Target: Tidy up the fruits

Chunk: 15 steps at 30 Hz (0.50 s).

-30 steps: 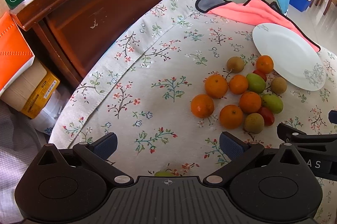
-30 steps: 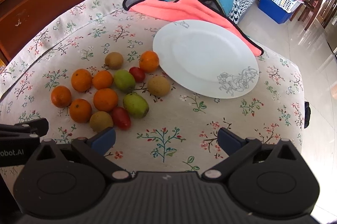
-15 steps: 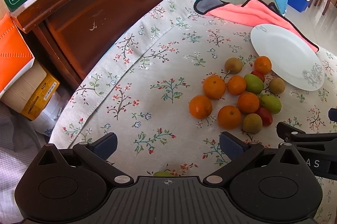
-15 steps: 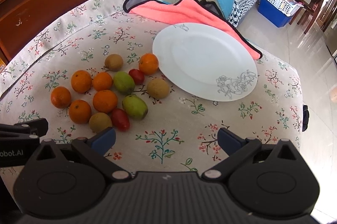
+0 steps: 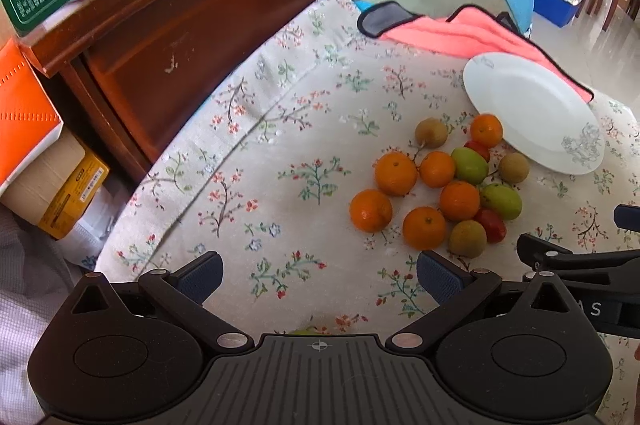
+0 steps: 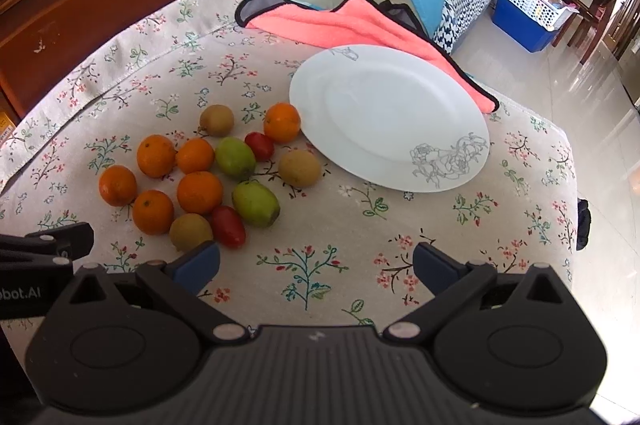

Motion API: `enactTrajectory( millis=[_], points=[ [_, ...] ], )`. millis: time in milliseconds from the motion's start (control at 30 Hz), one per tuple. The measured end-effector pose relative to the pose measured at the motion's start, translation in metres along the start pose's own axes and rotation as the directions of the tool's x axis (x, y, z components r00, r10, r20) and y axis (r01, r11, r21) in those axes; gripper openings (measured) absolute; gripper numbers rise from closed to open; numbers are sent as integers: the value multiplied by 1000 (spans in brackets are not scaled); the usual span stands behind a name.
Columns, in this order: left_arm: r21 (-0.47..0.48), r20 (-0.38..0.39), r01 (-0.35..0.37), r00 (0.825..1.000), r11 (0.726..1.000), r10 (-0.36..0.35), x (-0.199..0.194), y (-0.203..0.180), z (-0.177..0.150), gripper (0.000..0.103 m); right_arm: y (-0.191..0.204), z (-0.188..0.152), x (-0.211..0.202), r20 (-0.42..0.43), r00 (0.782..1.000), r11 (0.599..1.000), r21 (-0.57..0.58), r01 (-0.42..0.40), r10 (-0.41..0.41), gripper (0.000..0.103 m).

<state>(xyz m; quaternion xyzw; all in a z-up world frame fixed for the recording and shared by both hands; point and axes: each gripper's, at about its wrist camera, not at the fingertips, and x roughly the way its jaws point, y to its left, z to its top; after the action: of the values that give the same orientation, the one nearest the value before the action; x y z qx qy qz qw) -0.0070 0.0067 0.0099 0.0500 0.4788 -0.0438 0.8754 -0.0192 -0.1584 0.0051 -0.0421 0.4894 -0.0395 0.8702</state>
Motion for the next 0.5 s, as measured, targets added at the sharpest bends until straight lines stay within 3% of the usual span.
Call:
enactTrajectory(
  millis=[200,500],
  points=[
    [-1,66,-29,997,1000,29,-5,13,5,103,-12,-3,-8,61,998,1000,21,6,-7,102],
    [3,87,23,996,1000,-24,-3,25,0,102,-23,-12,-9,80,990,991,48,-123,119,102]
  ],
)
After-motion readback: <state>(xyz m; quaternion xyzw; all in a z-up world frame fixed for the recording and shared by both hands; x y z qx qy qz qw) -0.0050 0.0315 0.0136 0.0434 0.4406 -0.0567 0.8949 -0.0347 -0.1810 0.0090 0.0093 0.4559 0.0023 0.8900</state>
